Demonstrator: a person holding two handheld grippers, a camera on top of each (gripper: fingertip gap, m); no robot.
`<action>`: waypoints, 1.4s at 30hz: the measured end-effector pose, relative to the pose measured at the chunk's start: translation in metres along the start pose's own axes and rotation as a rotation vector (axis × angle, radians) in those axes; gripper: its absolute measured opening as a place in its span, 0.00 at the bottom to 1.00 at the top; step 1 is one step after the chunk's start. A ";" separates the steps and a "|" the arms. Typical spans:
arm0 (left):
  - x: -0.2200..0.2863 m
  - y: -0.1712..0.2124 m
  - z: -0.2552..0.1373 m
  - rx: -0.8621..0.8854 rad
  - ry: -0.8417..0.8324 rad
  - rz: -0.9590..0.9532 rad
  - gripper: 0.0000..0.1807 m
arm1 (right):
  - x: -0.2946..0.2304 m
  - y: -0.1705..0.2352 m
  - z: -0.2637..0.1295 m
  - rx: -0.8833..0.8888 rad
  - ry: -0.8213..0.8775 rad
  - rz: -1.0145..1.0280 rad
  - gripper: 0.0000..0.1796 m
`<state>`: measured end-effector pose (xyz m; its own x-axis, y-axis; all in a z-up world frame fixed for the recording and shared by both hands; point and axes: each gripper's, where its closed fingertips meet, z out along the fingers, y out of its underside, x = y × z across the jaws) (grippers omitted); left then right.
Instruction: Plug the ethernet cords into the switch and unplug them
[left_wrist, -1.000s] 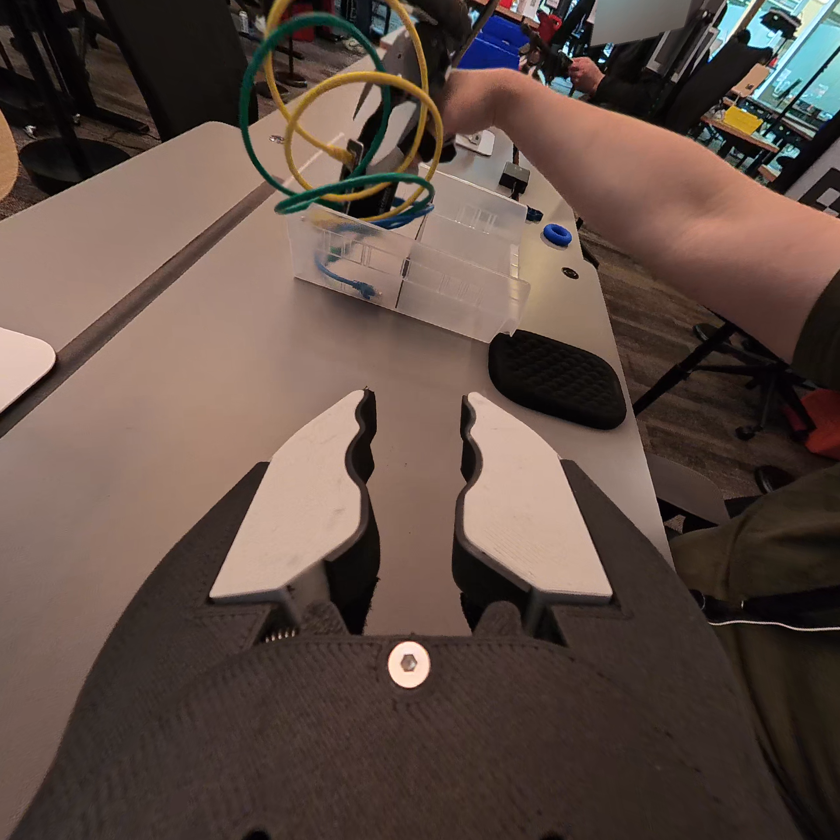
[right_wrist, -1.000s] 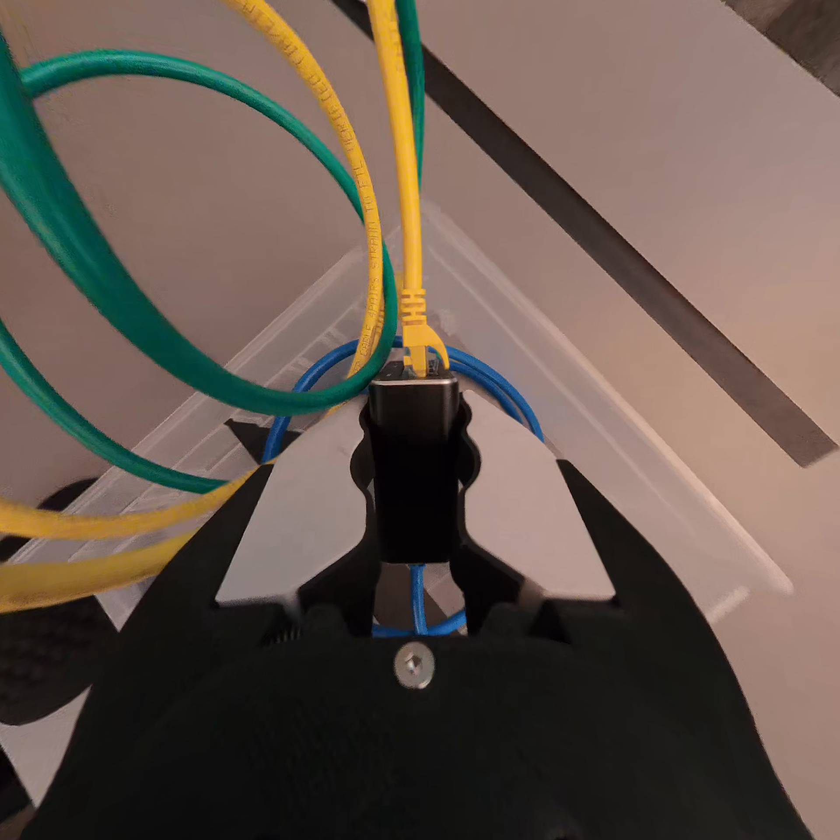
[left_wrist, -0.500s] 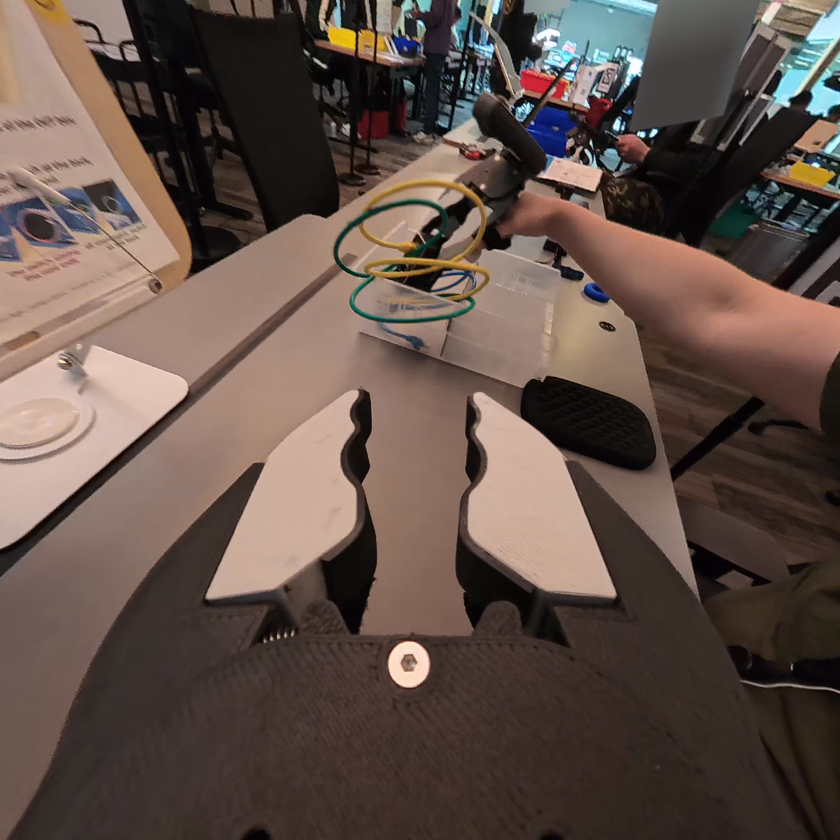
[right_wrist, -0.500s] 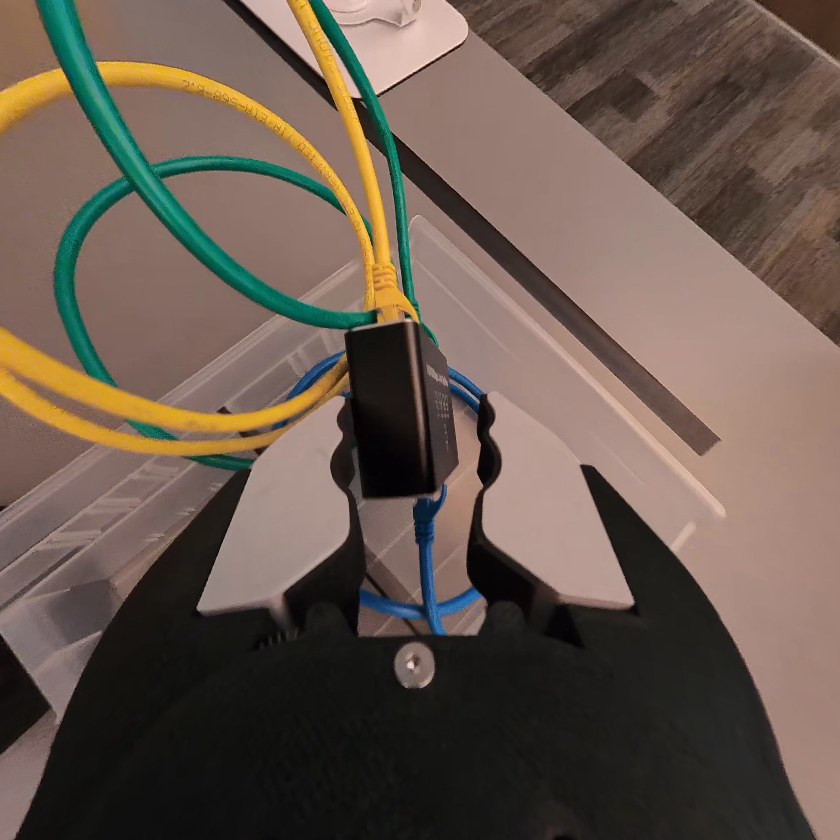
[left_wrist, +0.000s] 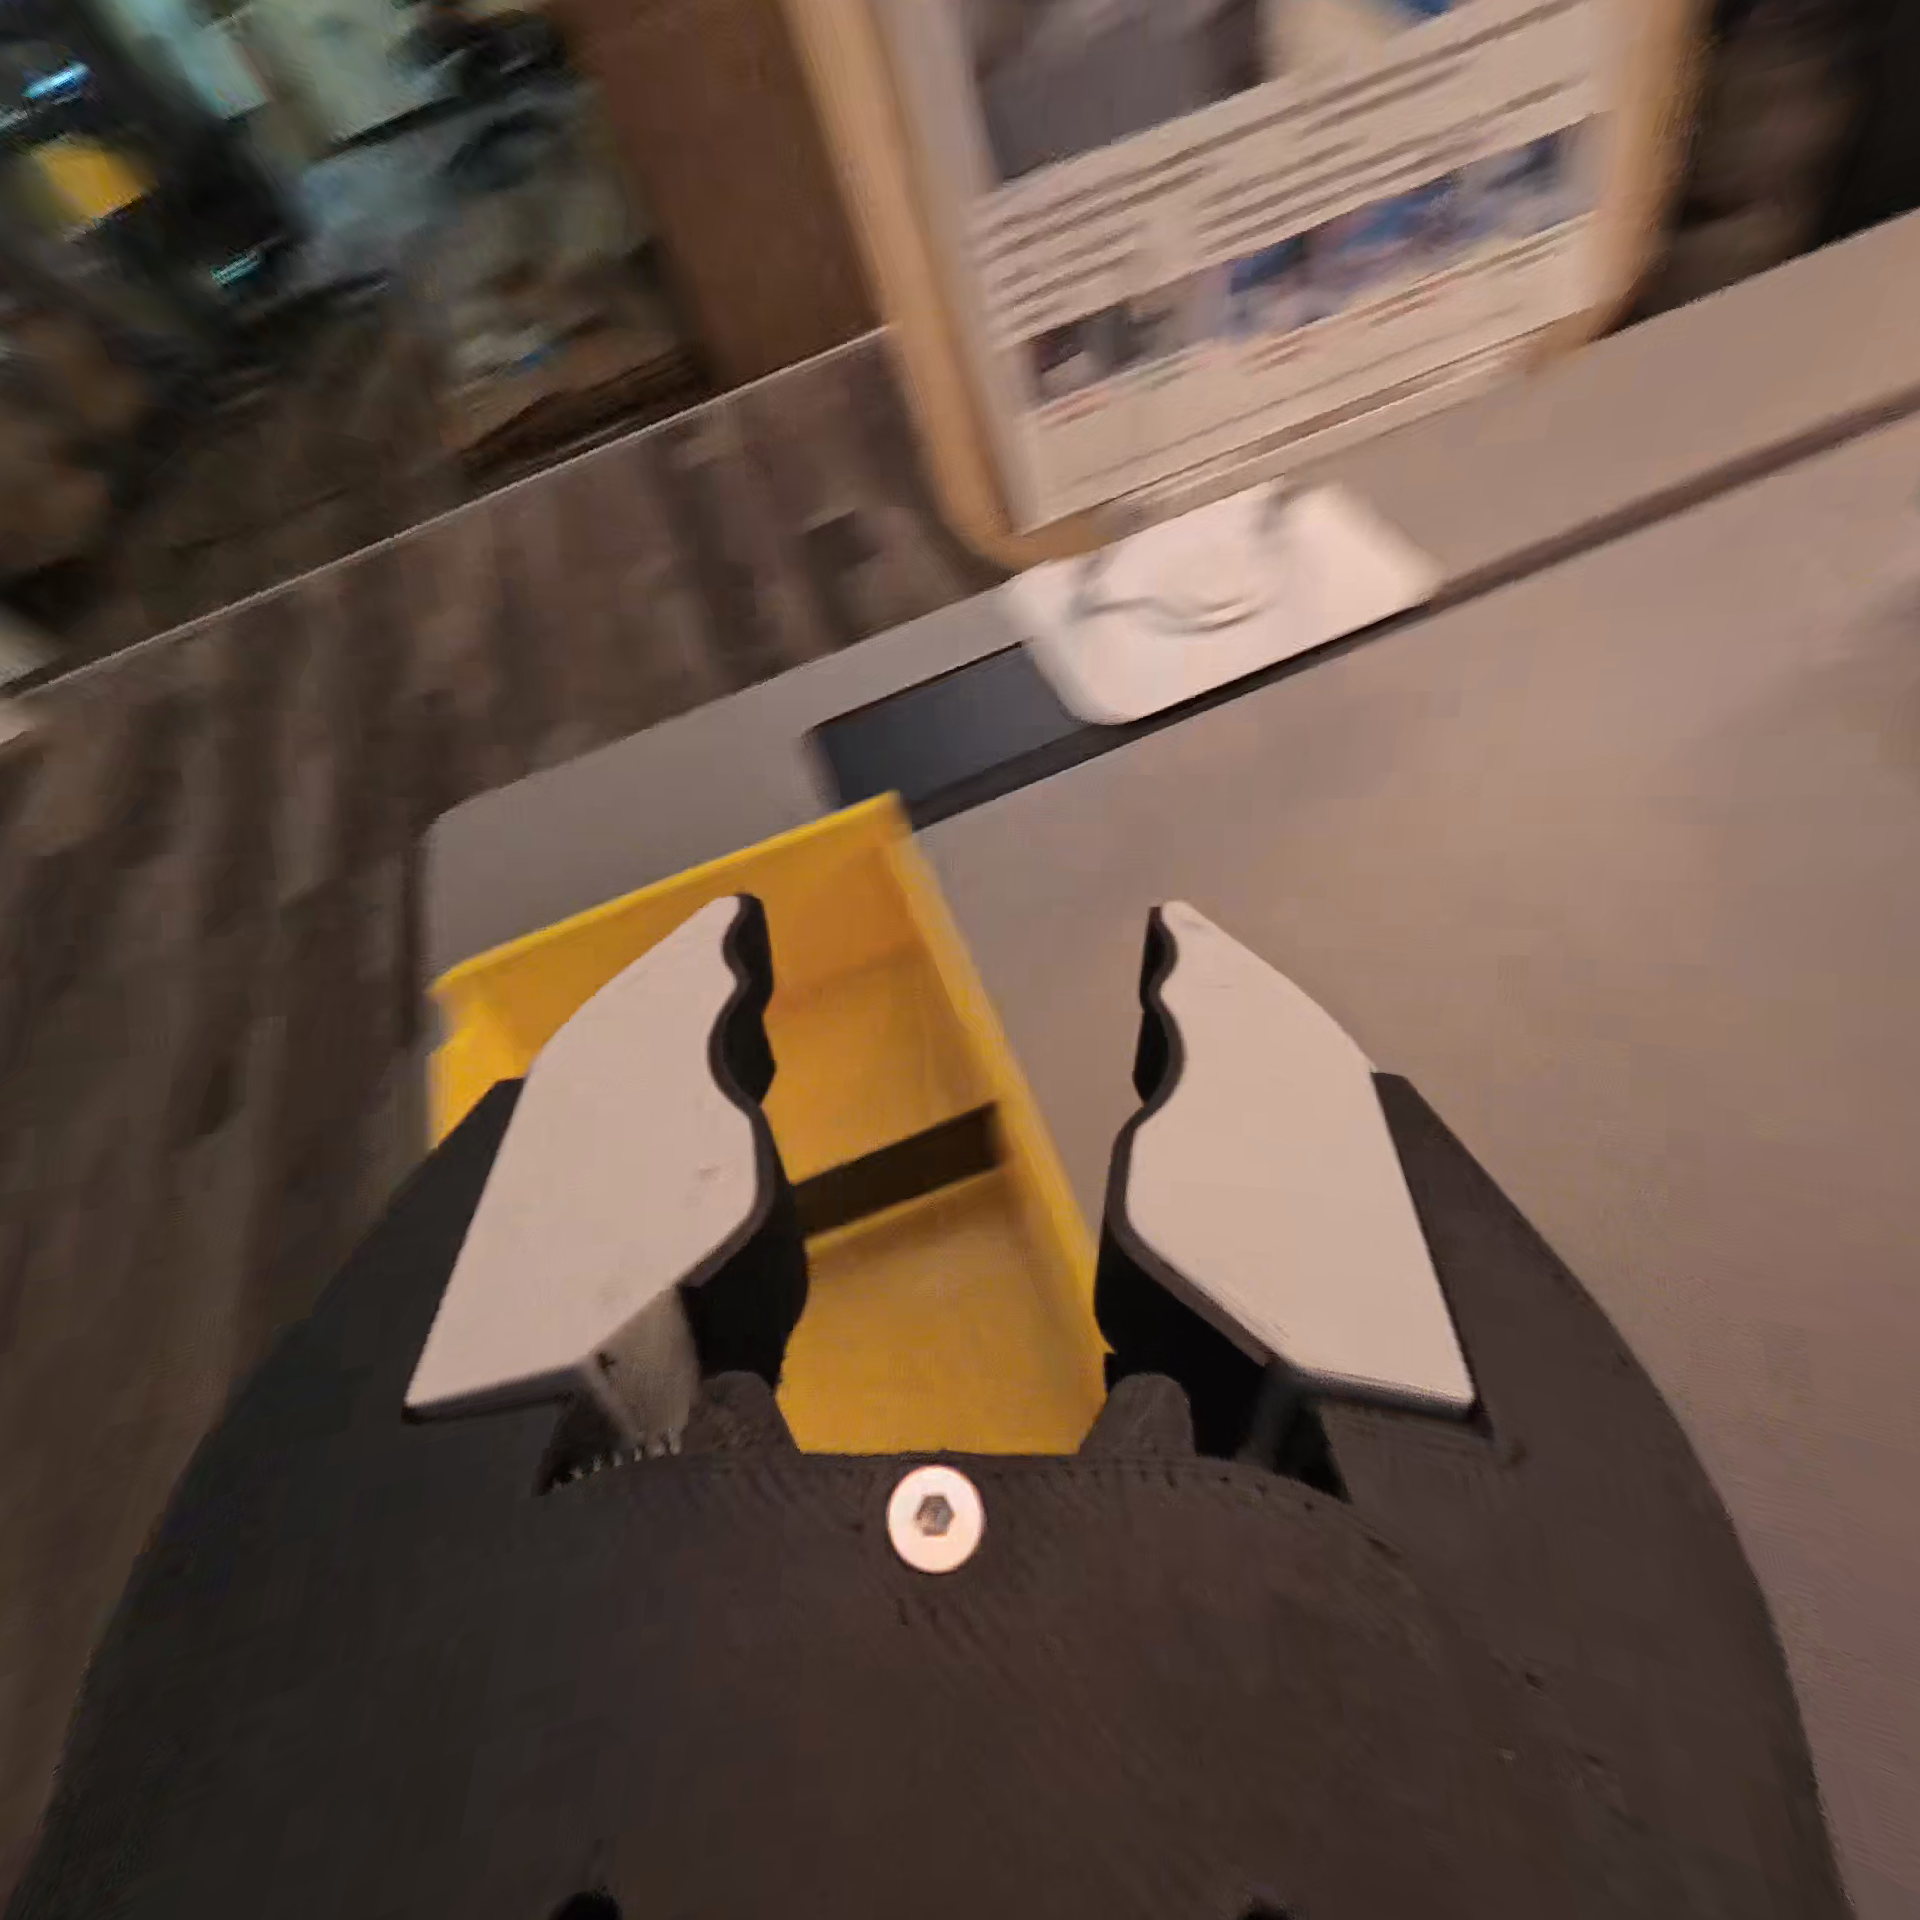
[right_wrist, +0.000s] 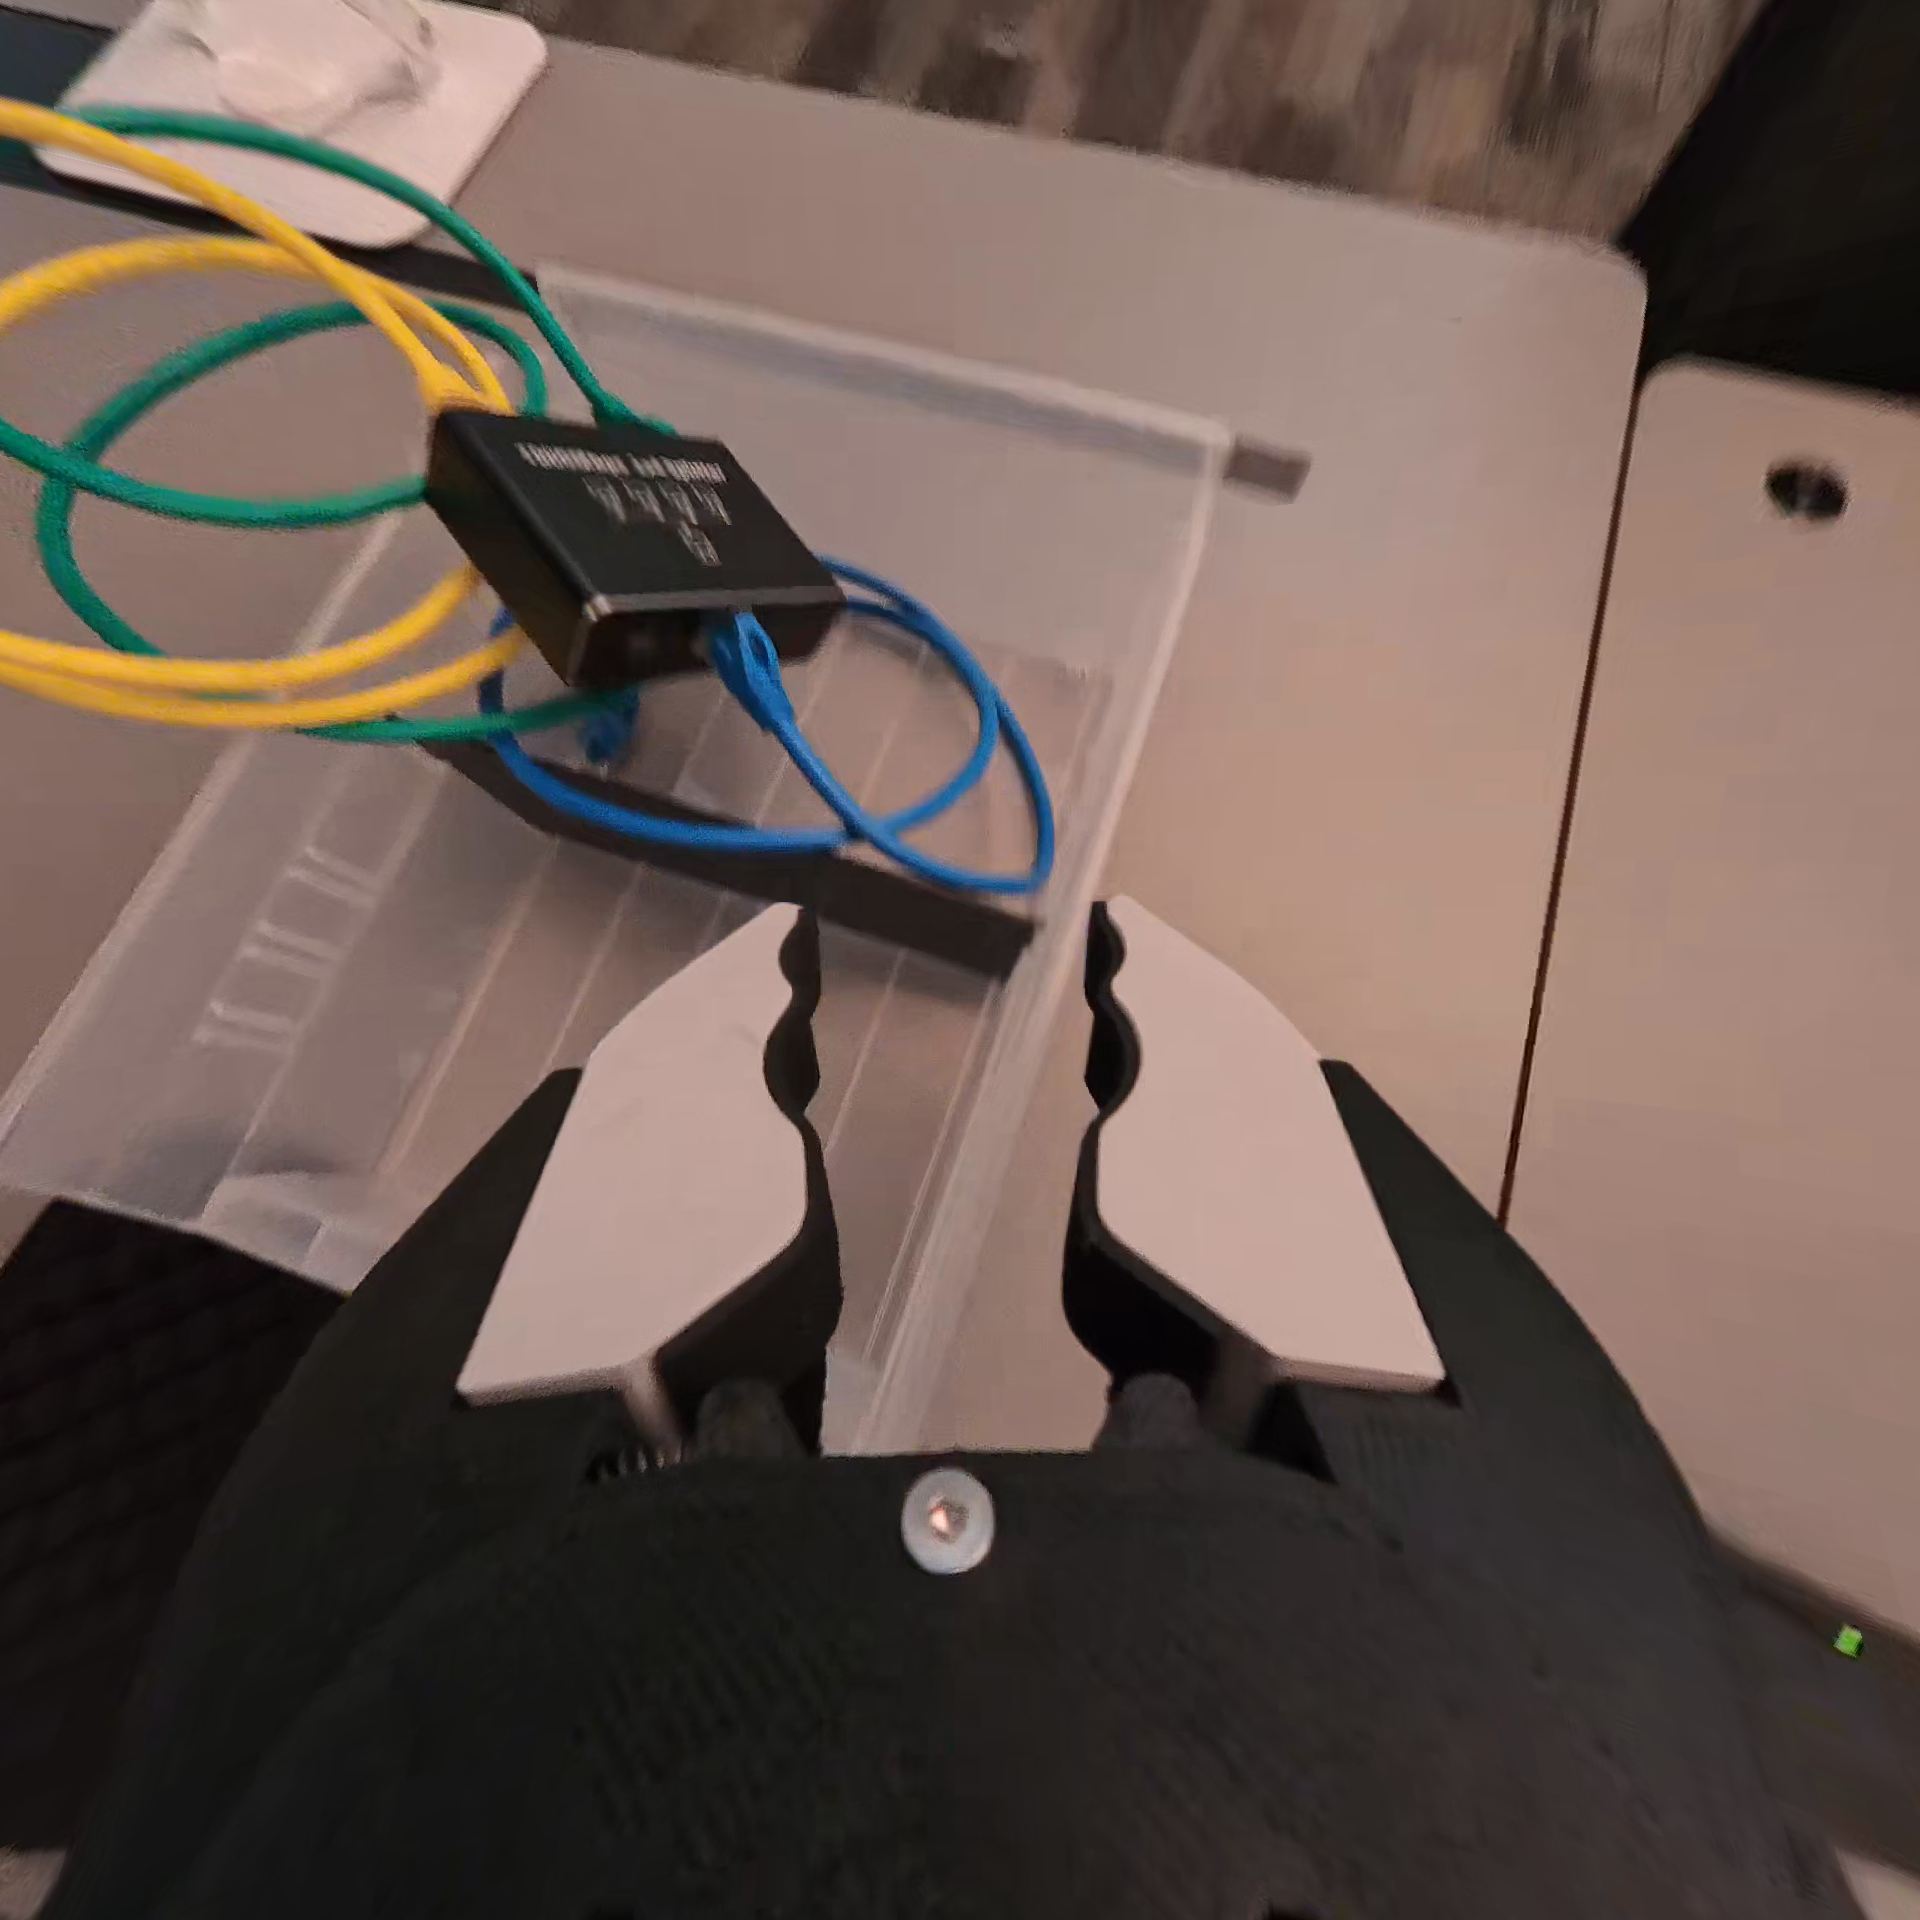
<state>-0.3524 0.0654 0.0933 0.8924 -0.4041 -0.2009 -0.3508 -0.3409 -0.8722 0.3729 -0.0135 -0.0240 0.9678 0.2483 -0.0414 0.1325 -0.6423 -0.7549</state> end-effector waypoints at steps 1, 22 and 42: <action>-0.025 0.015 -0.006 -0.047 -0.087 -0.026 0.39 | 0.004 0.012 -0.003 -0.022 0.011 0.039 0.29; -0.141 0.230 0.003 -0.632 -0.214 -0.388 0.39 | -0.007 0.115 0.027 -0.526 0.064 0.273 0.04; -0.072 0.245 0.008 -0.892 0.067 -0.221 0.06 | -0.047 0.124 0.020 -0.685 0.034 0.238 0.04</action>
<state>-0.5006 0.0182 -0.1092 0.9566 -0.2905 -0.0205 -0.2880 -0.9331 -0.2155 0.3398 -0.0904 -0.1289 0.9917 0.0296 -0.1254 0.0107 -0.9889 -0.1482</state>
